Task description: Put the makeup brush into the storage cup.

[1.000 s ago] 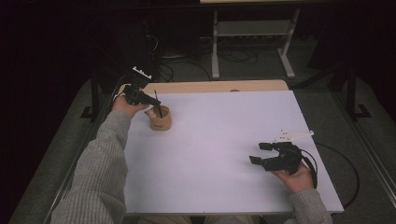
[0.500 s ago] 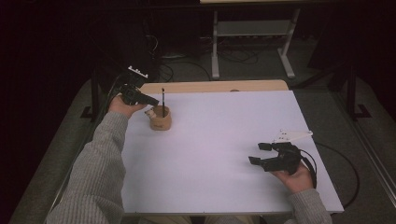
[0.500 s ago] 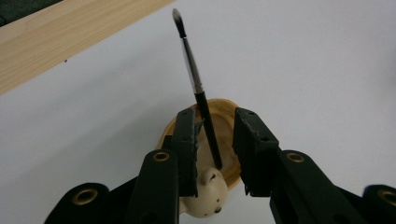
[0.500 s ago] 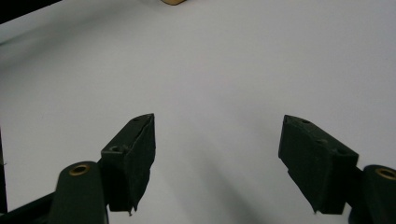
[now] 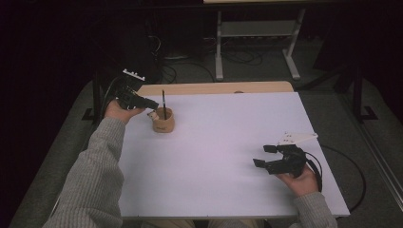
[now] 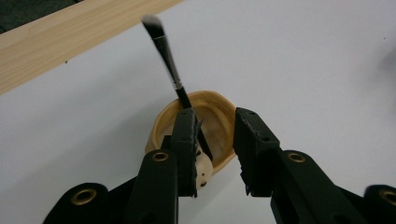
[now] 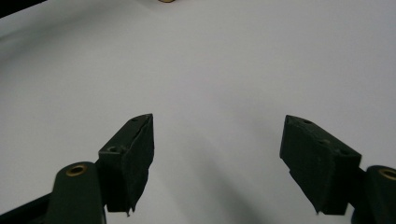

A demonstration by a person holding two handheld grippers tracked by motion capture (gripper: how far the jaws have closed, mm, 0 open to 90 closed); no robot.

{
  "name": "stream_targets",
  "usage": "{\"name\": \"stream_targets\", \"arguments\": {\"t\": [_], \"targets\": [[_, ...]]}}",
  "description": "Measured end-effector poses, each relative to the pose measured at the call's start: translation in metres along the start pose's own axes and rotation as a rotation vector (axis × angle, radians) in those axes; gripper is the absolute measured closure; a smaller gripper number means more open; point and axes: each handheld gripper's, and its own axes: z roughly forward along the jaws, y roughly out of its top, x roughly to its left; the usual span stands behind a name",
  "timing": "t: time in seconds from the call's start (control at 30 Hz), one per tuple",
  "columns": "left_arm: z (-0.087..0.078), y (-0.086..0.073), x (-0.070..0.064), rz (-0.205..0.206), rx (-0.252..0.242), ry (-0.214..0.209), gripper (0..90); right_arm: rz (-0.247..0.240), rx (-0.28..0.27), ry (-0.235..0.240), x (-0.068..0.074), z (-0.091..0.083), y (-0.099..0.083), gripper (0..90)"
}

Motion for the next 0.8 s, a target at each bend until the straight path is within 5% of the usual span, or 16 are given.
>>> {"name": "stream_targets", "arguments": {"t": [0.8], "targets": [[-0.01, -0.014, -0.015, 0.012, -0.036, -0.013, 63.0, -0.007, 0.014, -0.03, 0.001, 0.003, -0.001, 24.5]]}}
